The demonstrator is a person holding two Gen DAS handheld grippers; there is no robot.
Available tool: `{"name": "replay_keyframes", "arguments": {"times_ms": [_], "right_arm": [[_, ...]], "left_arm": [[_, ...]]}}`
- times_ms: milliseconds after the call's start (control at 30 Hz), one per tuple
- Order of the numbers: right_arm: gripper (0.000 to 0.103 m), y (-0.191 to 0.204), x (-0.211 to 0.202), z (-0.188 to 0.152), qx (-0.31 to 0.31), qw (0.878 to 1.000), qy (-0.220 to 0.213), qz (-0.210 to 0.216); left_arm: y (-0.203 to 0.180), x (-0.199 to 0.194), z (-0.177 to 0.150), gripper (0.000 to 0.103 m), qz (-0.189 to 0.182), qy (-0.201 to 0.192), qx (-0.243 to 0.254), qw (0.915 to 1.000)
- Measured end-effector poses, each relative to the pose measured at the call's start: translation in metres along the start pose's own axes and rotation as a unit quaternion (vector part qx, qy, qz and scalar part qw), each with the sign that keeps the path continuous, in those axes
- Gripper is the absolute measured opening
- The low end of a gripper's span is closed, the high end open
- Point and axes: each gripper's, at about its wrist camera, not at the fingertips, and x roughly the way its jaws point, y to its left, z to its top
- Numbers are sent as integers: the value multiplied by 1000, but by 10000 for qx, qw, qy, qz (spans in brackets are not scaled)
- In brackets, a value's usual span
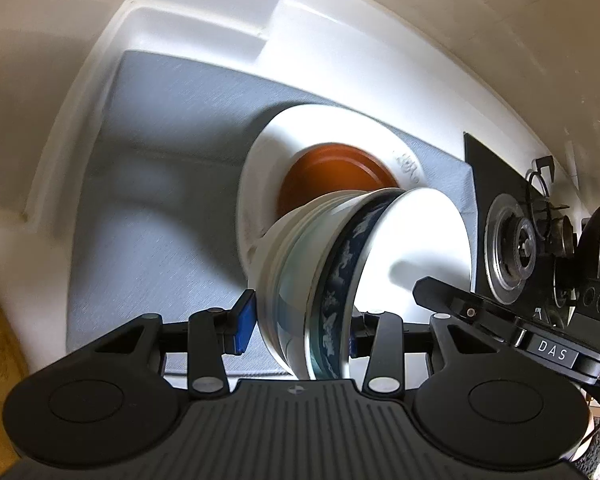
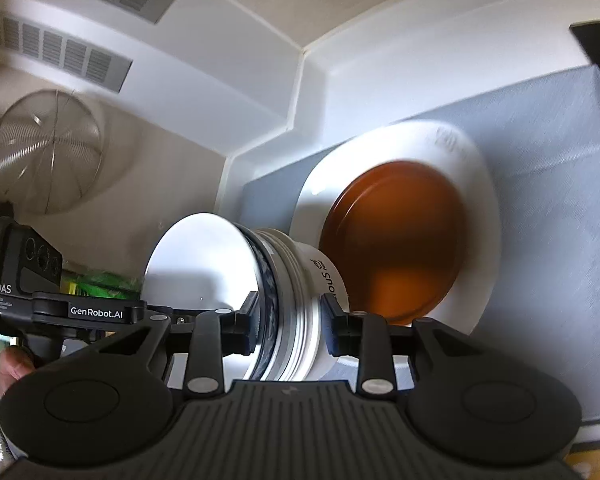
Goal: Organize plates and bowls
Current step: 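Lower the bowl stack onto the brown plate with both grippers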
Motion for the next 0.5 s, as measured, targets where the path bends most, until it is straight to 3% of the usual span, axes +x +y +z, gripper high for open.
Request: {"name": "replay_keyframes", "arguments": {"times_ms": [500], "right_arm": [[35, -12, -17, 43, 89, 9986, -507, -91]], "left_arm": [[-35, 0, 41, 44, -68, -117, 142, 9998]]}}
